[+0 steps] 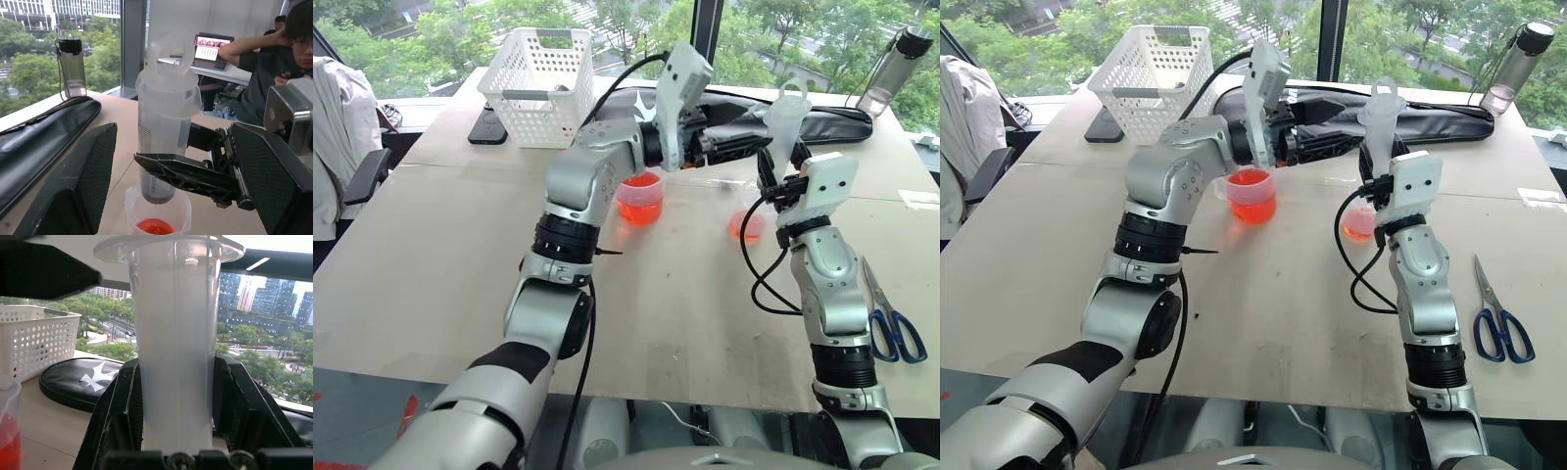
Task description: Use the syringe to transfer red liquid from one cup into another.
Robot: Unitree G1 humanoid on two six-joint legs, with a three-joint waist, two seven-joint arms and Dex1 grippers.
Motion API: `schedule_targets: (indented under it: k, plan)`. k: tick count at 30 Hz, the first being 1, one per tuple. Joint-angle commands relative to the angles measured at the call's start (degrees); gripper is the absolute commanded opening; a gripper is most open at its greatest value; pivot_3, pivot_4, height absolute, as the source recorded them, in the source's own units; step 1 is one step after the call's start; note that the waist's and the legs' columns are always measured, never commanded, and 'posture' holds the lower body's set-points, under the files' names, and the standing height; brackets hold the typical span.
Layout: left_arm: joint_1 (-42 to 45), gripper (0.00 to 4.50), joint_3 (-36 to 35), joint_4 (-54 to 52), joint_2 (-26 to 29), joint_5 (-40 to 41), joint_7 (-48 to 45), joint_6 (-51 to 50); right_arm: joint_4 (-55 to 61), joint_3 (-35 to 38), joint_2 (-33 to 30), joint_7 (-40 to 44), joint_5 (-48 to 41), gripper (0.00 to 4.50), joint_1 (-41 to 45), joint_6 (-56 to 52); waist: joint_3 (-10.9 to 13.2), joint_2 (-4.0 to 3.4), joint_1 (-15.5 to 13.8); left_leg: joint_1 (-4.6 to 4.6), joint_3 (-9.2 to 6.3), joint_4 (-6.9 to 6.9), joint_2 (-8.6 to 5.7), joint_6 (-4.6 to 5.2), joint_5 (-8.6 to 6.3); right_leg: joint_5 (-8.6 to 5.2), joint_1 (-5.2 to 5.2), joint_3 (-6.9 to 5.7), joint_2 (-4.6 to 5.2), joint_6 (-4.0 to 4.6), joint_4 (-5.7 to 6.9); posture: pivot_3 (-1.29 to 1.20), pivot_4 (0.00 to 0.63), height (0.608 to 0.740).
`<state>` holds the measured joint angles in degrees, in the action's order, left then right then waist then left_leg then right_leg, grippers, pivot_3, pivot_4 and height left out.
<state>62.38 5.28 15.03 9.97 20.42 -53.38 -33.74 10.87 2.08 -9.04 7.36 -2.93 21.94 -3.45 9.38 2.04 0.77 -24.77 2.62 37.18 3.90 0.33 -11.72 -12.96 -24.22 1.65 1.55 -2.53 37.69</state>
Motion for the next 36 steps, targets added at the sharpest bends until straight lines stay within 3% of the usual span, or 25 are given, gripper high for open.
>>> schedule_targets:
  k: [1,8,9,10,12,13,19,21,26,32,36]
  plan:
    - [1.0,3.77,0.8,0.7,-1.4,-0.4,0.5,2.7,2.9,-0.5,0.4,-0.3,0.4,1.44,0.8,1.1,0.0,0.0,0.0,0.0,0.0,0.0,0.0,0.0,0.0,0.0,0.0,0.0,0.0,0.0,0.0,0.0,0.15,0.724]
    - [4.1,3.77,1.0,8.5,-5.2,-2.1,1.7,8.7,5.3,-2.2,1.1,-0.8,2.0,1.44,-0.2,0.7,0.0,0.0,0.0,-0.03,0.01,0.0,0.0,0.0,0.0,0.0,0.0,0.0,0.0,0.0,-0.05,0.0,0.15,0.724]
    - [4.5,3.23,0.9,9.7,-5.7,-2.4,1.8,10.0,5.5,-2.4,1.3,-0.9,2.2,1.44,-0.3,0.6,0.0,0.0,0.0,-0.03,0.01,0.0,0.0,0.0,0.0,0.0,0.0,0.0,0.0,0.0,-0.06,0.0,0.15,0.724]
    - [4.8,3.01,0.9,10.8,-6.1,-2.7,1.8,11.0,5.7,-2.5,1.3,-0.9,2.4,1.44,-0.4,0.6,0.0,0.0,0.0,-0.04,0.01,0.0,-0.01,0.0,0.0,0.0,0.0,0.0,0.0,0.0,-0.06,0.0,0.15,0.724]
    - [5.3,1.97,1.0,12.4,-6.7,-2.9,1.7,12.3,6.0,-2.8,1.4,-0.9,2.9,1.44,-0.7,0.7,0.0,0.0,0.0,-0.02,0.01,0.0,0.0,0.0,0.0,0.0,0.0,0.0,0.0,0.0,-0.05,0.0,0.15,0.724]
    - [5.5,1.72,1.0,13.0,-7.1,-3.1,1.8,12.9,6.0,-2.8,1.5,-1.0,3.0,1.44,-0.8,0.7,0.0,0.0,0.0,-0.02,0.01,0.0,-0.01,0.0,0.0,0.0,0.0,0.0,0.0,0.0,-0.05,0.0,0.15,0.724]
    - [6.0,1.66,0.7,15.8,-8.5,-4.1,2.4,16.1,6.2,-2.5,0.0,0.1,4.0,1.44,-1.4,-0.3,0.0,0.0,0.0,-0.04,0.01,-0.01,-0.01,0.0,-0.01,0.0,0.0,0.0,0.0,0.0,-0.06,0.0,0.15,0.724]
    - [6.1,1.66,-0.1,16.2,-8.6,-3.9,3.0,16.9,6.7,-1.3,-0.5,1.3,1.7,2.46,-2.0,-1.7,0.0,0.0,-0.1,-0.04,0.01,0.0,-0.01,0.0,-0.01,0.0,0.0,0.0,0.0,0.0,-0.06,0.0,0.15,0.724]
    - [6.0,1.49,-2.9,15.0,-8.6,-1.7,3.4,16.9,10.4,1.7,-5.3,5.5,-1.2,4.5,-3.4,-6.2,0.0,0.0,0.0,-0.04,0.01,-0.01,-0.01,0.01,-0.01,0.0,0.0,0.0,0.0,0.0,-0.08,0.0,0.15,0.724]
    - [6.1,1.49,-6.0,13.3,-7.7,0.6,4.4,14.9,22.4,10.9,-15.1,15.2,-16.3,4.5,-8.8,-16.7,0.0,0.0,-0.2,-0.07,-0.01,-0.02,-0.01,0.01,-0.01,-0.01,0.01,-0.02,0.01,-0.01,-0.1,0.0,0.15,0.724]
    - [5.7,1.49,-9.3,9.4,-5.6,4.7,5.5,9.4,31.0,21.0,-25.6,24.4,-32.1,4.5,-14.0,-24.0,0.1,-0.12,-0.2,-0.05,-0.04,-0.01,-0.02,0.01,-0.01,-0.01,0.06,-0.04,0.02,-0.01,-0.16,0.0,0.15,0.724]
